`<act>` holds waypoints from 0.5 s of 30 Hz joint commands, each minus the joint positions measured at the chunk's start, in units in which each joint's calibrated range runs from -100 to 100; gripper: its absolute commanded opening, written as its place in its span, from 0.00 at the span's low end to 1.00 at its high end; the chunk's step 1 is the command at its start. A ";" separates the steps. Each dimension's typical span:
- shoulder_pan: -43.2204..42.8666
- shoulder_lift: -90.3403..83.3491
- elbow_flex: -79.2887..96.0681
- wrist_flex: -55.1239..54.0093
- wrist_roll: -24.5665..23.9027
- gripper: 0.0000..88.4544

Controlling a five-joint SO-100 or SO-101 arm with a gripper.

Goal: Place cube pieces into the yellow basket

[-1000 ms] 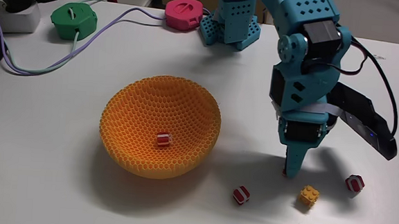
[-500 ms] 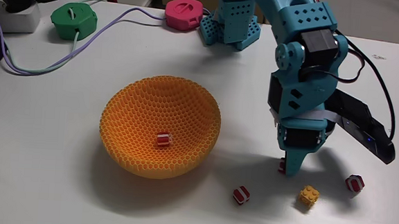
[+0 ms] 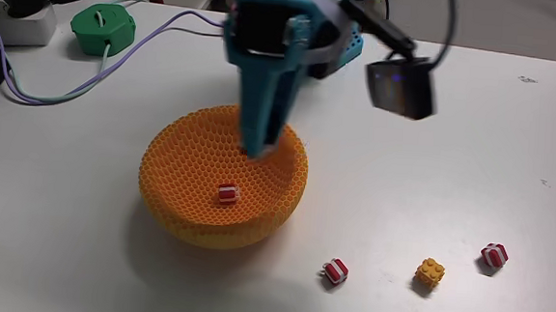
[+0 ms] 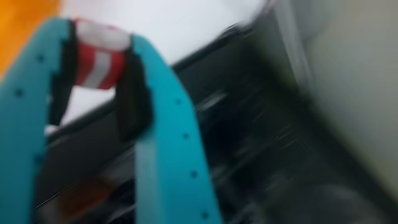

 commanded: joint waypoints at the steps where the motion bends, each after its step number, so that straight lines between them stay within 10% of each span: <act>1: 4.63 -5.95 16.20 -2.95 1.56 0.00; 9: 4.35 -8.03 21.11 -4.17 -0.15 0.35; 15: 0.63 -7.37 8.69 -1.47 -1.12 0.37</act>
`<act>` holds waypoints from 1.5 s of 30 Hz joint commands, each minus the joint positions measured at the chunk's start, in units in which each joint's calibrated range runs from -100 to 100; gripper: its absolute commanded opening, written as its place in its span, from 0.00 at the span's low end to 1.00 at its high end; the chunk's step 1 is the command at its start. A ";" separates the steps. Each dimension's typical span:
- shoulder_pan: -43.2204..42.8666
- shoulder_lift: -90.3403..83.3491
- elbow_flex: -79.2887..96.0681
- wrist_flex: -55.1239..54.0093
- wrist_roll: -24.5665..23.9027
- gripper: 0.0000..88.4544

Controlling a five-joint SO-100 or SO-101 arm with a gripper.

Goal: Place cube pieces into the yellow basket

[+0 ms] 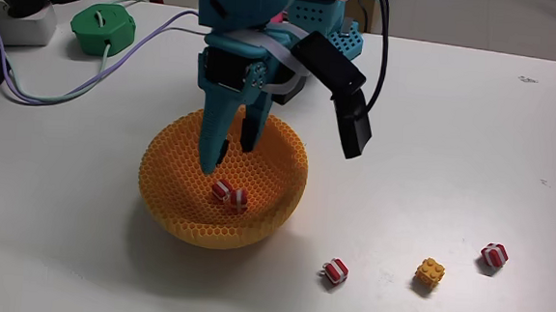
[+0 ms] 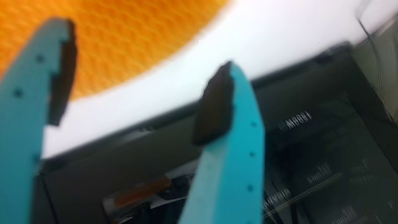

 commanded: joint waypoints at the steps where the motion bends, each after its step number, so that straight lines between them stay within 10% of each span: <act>1: -4.06 -2.87 -8.90 0.09 -1.03 0.35; 14: -21.12 21.47 -18.53 -7.21 -12.84 0.23; 45: -18.41 40.22 -30.47 -14.94 -12.11 0.00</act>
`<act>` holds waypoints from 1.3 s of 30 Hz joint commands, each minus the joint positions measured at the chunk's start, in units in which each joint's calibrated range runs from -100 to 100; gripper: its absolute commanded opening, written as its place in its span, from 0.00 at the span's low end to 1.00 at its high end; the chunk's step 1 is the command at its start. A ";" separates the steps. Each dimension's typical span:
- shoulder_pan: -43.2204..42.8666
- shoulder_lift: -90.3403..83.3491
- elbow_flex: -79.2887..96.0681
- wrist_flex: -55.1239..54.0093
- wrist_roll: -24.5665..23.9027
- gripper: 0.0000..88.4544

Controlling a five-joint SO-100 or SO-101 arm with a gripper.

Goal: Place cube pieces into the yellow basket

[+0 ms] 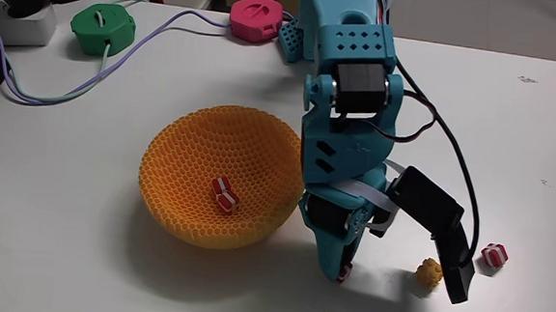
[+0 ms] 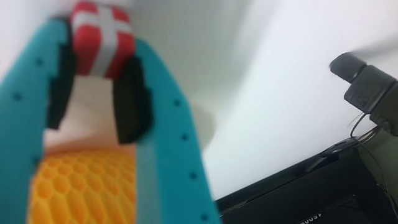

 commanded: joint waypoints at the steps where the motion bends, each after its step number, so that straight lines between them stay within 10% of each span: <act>1: 1.97 -4.95 -6.49 1.32 0.73 0.00; 8: 11.01 -30.61 -8.03 7.93 5.32 0.00; 14: 22.38 -51.26 25.96 8.71 7.37 0.00; 17: 22.38 -54.10 37.71 7.58 6.74 0.32; 26: 14.09 -54.10 30.39 9.32 6.11 0.47; 39: -18.16 -29.57 16.91 1.41 7.57 0.22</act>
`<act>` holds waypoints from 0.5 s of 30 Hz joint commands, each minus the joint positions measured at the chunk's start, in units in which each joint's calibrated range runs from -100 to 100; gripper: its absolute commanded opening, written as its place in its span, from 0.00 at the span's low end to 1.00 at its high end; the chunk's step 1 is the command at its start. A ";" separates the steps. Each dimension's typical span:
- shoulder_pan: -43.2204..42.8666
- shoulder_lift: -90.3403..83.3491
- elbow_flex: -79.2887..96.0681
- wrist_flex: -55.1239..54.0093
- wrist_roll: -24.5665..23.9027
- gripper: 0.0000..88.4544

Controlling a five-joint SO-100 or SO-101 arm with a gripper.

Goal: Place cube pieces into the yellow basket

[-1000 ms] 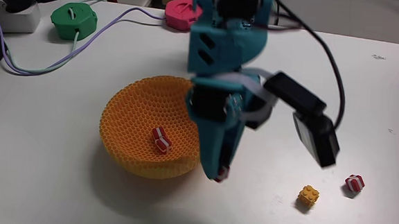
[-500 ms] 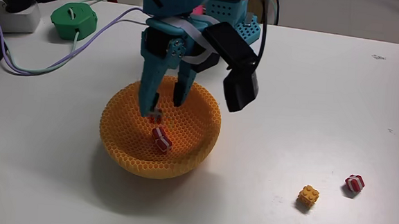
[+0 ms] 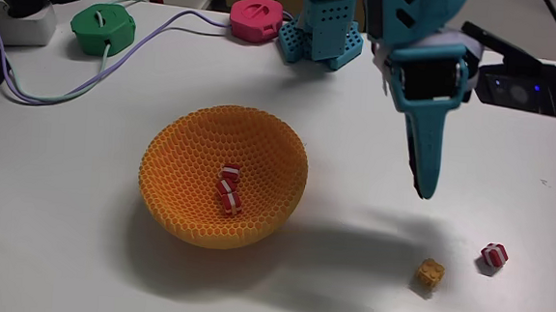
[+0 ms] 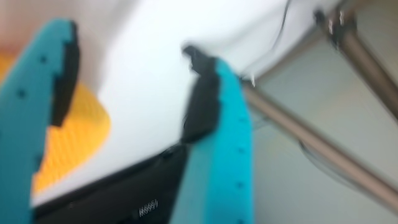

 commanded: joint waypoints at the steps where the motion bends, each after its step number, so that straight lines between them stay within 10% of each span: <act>1: -2.68 9.84 -11.48 -2.25 -3.27 0.21; 15: -0.63 30.67 -25.15 -4.60 -10.99 0.23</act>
